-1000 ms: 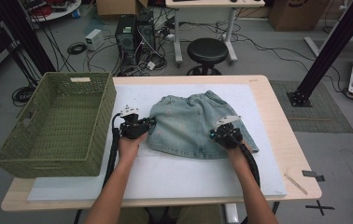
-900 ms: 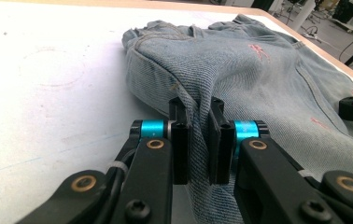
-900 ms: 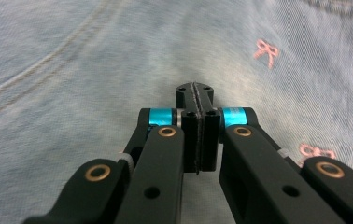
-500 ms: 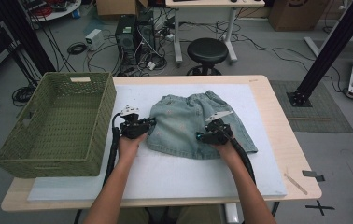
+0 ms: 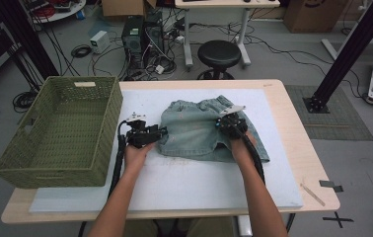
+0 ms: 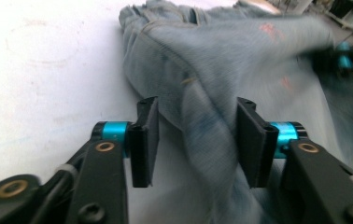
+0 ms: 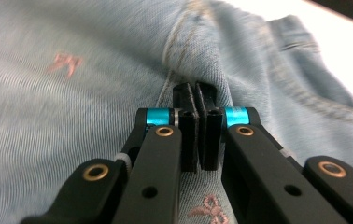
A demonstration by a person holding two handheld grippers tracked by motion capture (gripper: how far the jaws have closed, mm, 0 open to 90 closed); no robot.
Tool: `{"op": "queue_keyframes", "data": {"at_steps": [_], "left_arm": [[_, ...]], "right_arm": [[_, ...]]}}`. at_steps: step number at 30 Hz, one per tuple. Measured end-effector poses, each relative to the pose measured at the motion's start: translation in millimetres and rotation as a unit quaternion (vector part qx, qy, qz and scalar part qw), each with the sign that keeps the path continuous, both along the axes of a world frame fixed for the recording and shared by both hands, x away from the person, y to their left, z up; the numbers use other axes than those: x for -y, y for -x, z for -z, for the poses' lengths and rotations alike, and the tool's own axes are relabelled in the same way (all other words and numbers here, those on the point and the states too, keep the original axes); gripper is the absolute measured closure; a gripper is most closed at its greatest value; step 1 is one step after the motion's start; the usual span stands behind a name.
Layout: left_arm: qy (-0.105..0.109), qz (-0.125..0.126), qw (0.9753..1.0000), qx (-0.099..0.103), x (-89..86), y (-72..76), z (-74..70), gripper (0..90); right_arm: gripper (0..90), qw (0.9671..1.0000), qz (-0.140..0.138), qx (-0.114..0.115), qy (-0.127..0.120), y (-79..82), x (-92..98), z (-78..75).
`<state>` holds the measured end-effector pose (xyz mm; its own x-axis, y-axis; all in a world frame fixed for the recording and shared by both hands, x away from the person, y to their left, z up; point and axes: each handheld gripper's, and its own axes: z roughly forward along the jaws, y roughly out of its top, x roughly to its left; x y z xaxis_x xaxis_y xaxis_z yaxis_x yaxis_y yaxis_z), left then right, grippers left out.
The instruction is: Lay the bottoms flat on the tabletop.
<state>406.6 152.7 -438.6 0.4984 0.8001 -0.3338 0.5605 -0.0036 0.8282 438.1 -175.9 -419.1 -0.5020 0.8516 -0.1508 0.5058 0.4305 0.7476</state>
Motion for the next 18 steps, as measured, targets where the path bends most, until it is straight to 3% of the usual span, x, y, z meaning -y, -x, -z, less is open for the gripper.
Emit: {"op": "queue_keyframes", "data": {"at_steps": [3,6,9,12,16,18], "left_arm": [[0.002,0.013,0.9999,0.009,0.2,6.8,-4.2,48.1],[-0.004,0.026,0.9996,0.013,0.4,12.7,-6.0,47.9],[0.0,0.046,0.9989,0.004,-2.7,18.3,-2.6,47.1],[0.01,0.064,0.9979,-0.004,-6.5,25.9,1.3,46.8],[0.01,0.091,0.9958,0.0,-9.1,34.0,5.1,47.0],[0.007,0.102,0.9948,-0.004,-8.7,34.3,6.4,46.9]], "right_arm": [[89.2,0.9994,0.019,0.008,0.026,-11.8,-1.0,4.9],[89.1,0.9964,0.035,0.021,0.074,-17.7,-5.5,12.9],[88.4,0.9959,0.037,0.019,0.08,-19.9,-4.2,16.5],[84.6,0.997,0.03,0.016,0.069,-16.8,-3.1,12.9],[65.4,0.9997,0.019,0.008,0.011,-7.6,4.6,3.8],[60.2,0.9997,0.016,0.012,-0.012,-0.3,10.0,0.1]]}}
